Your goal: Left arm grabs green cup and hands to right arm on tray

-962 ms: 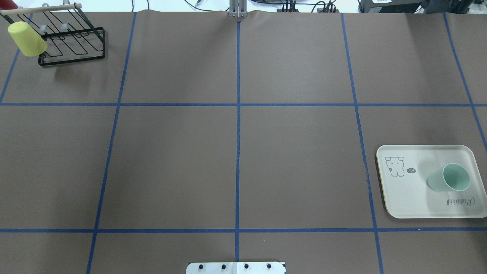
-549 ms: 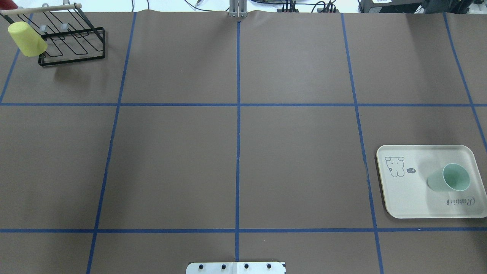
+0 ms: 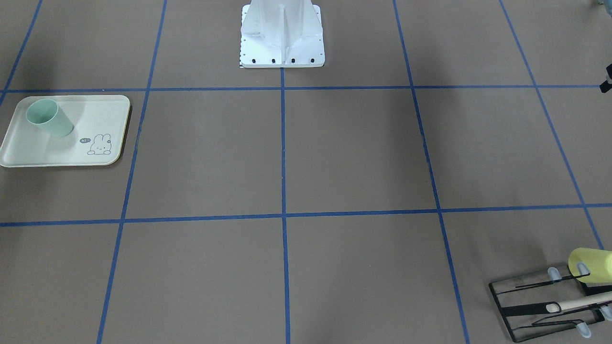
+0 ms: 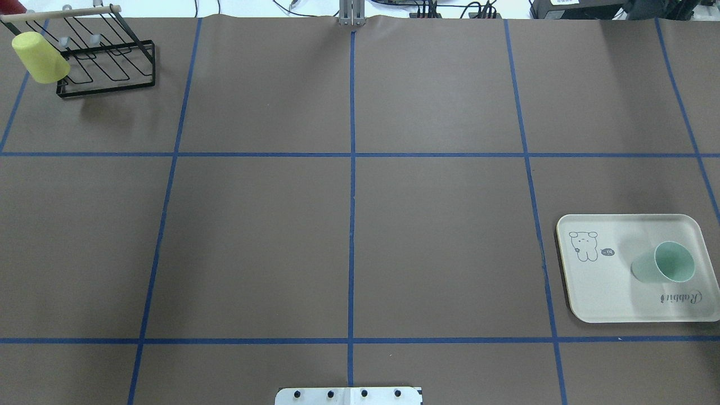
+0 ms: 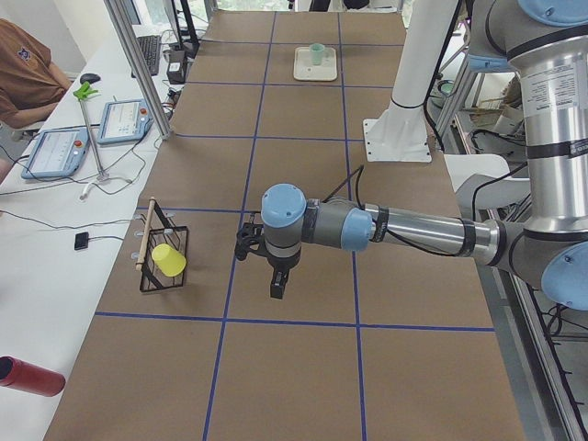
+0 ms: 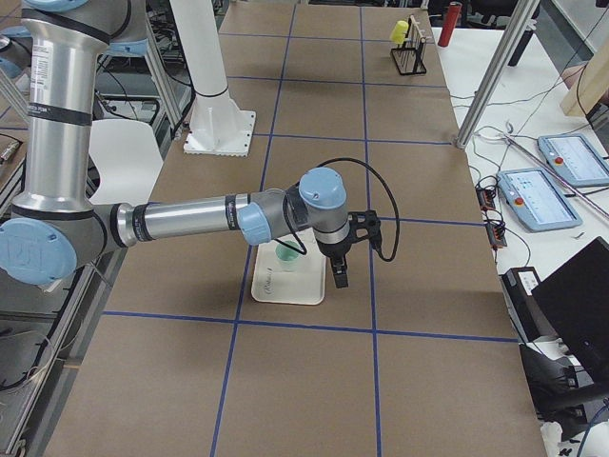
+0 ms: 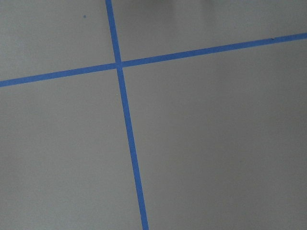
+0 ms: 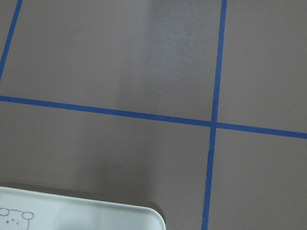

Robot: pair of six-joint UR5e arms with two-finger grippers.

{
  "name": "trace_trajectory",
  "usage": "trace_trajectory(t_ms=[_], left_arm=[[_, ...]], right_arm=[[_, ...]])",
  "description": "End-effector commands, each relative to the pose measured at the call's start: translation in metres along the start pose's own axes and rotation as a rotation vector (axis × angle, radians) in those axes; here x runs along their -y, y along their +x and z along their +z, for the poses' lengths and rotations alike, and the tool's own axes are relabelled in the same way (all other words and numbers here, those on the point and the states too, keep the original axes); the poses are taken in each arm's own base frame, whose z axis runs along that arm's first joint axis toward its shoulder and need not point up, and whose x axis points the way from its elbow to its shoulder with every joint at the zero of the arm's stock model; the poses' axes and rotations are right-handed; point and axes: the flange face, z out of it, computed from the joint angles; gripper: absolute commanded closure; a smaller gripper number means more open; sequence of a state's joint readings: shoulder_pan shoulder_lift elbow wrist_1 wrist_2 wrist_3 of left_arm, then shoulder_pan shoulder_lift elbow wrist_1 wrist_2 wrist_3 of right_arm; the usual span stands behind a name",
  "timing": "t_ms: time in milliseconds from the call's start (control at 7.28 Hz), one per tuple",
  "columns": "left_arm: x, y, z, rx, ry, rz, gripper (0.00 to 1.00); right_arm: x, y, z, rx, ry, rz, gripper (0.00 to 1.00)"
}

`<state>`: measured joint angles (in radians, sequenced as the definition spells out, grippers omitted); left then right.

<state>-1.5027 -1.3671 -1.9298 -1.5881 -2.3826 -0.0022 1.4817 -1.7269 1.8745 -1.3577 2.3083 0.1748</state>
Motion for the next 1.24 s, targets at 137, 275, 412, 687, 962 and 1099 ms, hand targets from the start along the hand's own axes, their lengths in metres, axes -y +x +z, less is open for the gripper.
trace_trajectory(t_ms=[137,275,412,687,962,1099], left_arm=[[0.001,0.001,-0.001,-0.001,0.002,-0.001,0.0],[0.0,-0.002,0.002,-0.001,0.0,-0.003,0.0],[-0.001,-0.003,0.003,0.0,-0.003,-0.005,0.0],[-0.001,-0.007,0.007,-0.001,-0.008,-0.008,0.0],[-0.001,-0.006,0.006,0.0,-0.008,-0.009,0.0],[-0.001,-0.007,0.007,0.002,-0.012,-0.016,0.0]], right_arm=[[-0.007,0.007,0.002,-0.002,-0.009,-0.01,0.0],[-0.006,0.006,0.002,0.001,-0.009,-0.012,0.0],[-0.006,0.007,0.003,0.001,-0.011,-0.01,0.0],[-0.006,0.006,0.004,0.004,-0.013,-0.012,0.0],[-0.006,0.006,0.004,0.005,-0.015,-0.012,0.0],[-0.007,0.007,0.004,0.003,-0.015,-0.01,0.0]])
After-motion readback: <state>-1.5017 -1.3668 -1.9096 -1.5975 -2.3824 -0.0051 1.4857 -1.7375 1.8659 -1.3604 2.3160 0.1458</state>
